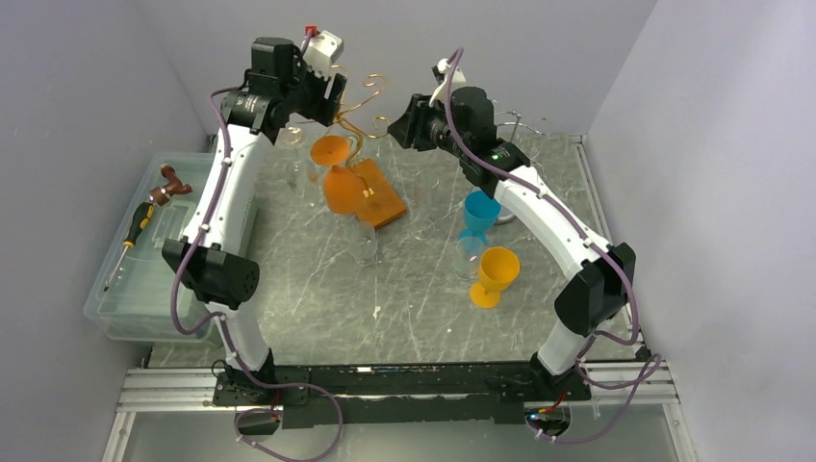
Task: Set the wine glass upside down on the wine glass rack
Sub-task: Adjust the wine rack at the center of the board.
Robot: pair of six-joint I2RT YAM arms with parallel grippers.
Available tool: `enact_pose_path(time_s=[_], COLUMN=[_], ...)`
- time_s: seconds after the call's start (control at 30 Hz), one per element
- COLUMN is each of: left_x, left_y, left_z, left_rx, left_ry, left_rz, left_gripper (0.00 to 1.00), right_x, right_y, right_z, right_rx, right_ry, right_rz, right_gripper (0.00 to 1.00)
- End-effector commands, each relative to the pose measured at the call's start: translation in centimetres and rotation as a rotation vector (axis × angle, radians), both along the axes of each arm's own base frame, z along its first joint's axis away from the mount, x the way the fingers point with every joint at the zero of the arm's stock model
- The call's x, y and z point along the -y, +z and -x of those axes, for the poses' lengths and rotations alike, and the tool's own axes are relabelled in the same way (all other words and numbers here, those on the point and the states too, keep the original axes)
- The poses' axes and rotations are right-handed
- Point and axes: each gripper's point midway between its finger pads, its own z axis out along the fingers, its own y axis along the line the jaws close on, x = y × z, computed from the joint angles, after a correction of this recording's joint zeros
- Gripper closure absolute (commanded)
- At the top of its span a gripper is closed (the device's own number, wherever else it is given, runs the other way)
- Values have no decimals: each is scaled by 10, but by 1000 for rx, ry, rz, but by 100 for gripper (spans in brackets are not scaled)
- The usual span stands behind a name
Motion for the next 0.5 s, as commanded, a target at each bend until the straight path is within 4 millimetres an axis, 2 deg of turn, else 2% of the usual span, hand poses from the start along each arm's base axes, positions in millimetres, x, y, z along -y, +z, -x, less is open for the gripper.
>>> enact_pose_path(time_s=[0.0,0.13,0.27,0.4,0.47], left_x=[8,20,27,31,33], left_y=[31,20,19,24,31], left_z=[4,-1,0,2,3], left_rx=[91,50,43,55,69], left_ry=[-65,-104,-140,-159,-164], left_rz=[93,115,136,158,171], left_gripper=[25,26,25,24,18], right_x=[1,1,1,0,0], right_y=[17,19,12,2,-3], right_z=[3,2,3,4,5], right_rx=[34,36,24,3,-9], right_ry=[7,6,3,9,9], right_rz=[-30,-29,-28,-28,-28], right_gripper=[55,56,63,72,75])
